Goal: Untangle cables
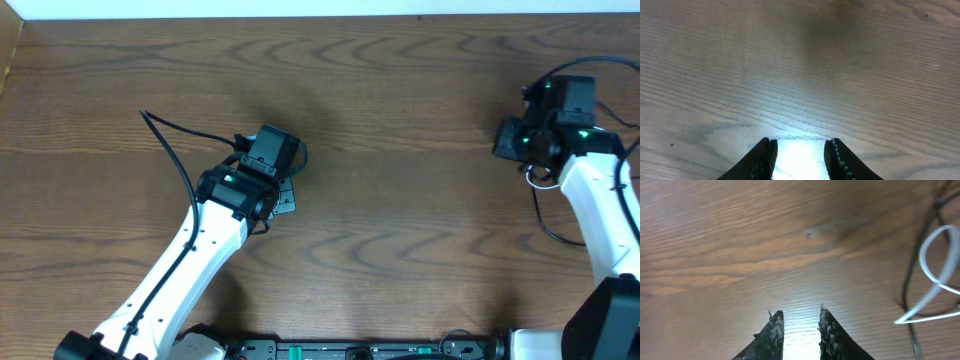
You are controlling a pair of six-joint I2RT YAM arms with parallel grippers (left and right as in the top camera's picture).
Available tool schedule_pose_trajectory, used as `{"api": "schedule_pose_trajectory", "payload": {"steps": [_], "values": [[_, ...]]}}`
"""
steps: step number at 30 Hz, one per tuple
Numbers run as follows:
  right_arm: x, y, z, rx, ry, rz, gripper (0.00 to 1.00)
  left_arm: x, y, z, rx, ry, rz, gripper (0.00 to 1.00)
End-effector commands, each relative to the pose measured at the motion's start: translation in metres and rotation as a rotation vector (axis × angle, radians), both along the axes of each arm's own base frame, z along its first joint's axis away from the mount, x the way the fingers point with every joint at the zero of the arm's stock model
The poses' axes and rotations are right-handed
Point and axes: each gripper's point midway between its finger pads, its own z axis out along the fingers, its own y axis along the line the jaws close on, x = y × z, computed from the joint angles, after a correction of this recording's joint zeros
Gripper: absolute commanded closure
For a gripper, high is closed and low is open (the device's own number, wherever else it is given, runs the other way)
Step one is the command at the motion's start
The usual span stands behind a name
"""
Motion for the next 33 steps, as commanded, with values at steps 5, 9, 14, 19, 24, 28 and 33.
{"api": "schedule_pose_trajectory", "payload": {"steps": [5,9,14,19,24,28,33], "values": [[-0.019,0.049,-0.023,0.007,0.053,0.131,0.99,-0.004,-0.002,-0.013,-0.002,0.052,0.005,0.64],[-0.034,0.077,-0.045,0.004,0.079,0.210,0.99,-0.004,-0.002,-0.021,0.010,0.076,0.006,0.64],[-0.059,0.097,-0.073,-0.001,0.126,0.280,0.99,-0.007,-0.001,-0.028,0.026,0.109,0.006,0.73],[-0.086,0.106,-0.094,-0.010,0.194,0.324,0.99,-0.012,0.002,-0.034,0.040,0.145,0.023,0.92],[-0.111,0.104,-0.113,-0.037,0.265,0.312,0.99,-0.025,0.008,-0.036,0.056,0.196,0.064,0.92],[-0.128,0.092,-0.121,-0.069,0.340,0.227,0.99,-0.049,0.018,-0.037,0.086,0.290,0.116,0.92],[-0.142,0.088,-0.124,-0.082,0.400,0.236,0.99,-0.067,0.021,-0.037,0.070,0.311,0.112,0.92]]}}
